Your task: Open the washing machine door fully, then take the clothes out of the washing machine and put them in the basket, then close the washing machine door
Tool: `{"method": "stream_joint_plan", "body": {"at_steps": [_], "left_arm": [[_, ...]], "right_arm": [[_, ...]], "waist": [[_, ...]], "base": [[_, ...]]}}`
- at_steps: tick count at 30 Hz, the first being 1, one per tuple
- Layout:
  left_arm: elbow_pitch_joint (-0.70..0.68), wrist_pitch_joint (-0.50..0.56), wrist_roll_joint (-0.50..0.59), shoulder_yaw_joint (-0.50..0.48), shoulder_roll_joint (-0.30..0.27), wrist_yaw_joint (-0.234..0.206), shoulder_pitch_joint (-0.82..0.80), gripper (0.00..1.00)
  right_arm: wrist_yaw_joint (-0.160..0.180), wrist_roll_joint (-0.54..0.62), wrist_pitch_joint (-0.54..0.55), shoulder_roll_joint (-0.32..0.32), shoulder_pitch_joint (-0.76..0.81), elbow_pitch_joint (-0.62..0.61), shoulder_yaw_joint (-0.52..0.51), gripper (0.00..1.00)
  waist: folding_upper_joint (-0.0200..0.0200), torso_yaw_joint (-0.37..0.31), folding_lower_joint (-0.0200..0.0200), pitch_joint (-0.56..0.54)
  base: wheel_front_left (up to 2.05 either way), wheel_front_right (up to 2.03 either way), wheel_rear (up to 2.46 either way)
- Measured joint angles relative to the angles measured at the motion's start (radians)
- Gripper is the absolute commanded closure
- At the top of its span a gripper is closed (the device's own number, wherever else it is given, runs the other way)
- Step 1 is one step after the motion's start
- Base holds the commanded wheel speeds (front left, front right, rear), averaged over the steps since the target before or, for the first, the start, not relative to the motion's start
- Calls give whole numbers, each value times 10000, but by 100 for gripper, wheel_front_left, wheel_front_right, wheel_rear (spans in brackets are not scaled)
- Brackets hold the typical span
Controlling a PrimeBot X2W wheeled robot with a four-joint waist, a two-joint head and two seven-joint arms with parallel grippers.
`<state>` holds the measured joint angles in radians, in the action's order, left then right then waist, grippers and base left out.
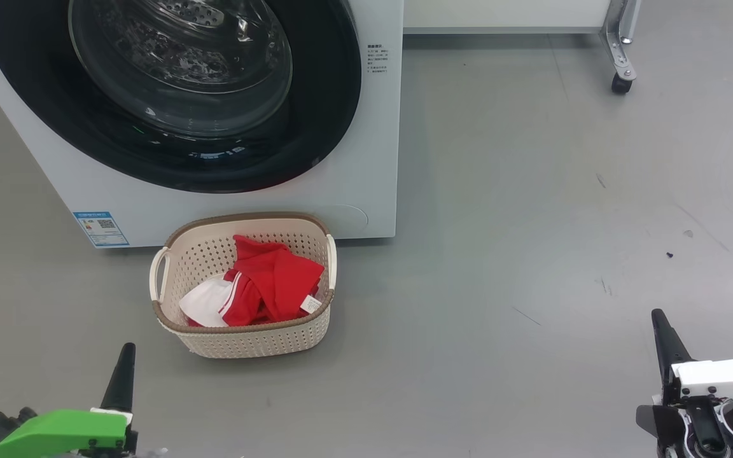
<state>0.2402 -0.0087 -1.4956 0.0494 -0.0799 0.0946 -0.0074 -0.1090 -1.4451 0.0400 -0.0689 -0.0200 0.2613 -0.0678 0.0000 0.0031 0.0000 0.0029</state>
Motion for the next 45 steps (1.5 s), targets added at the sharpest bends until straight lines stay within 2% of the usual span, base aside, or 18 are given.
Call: {"method": "stream_joint_plan", "body": {"at_steps": [14,45], "left_arm": [[159,447,-1707,-368,-56,180,-351,100],[330,514,-1751,-433,-61,251,-388,100]], "right_arm": [[-98,-1664,493,117,-385,134,-418,100],[-125,-1730,518,130,-385,153,-472,100]], "waist": [[0,-34,0,1],[0,-33,-1,-1]], "base": [[0,0,0],[0,0,0]]}}
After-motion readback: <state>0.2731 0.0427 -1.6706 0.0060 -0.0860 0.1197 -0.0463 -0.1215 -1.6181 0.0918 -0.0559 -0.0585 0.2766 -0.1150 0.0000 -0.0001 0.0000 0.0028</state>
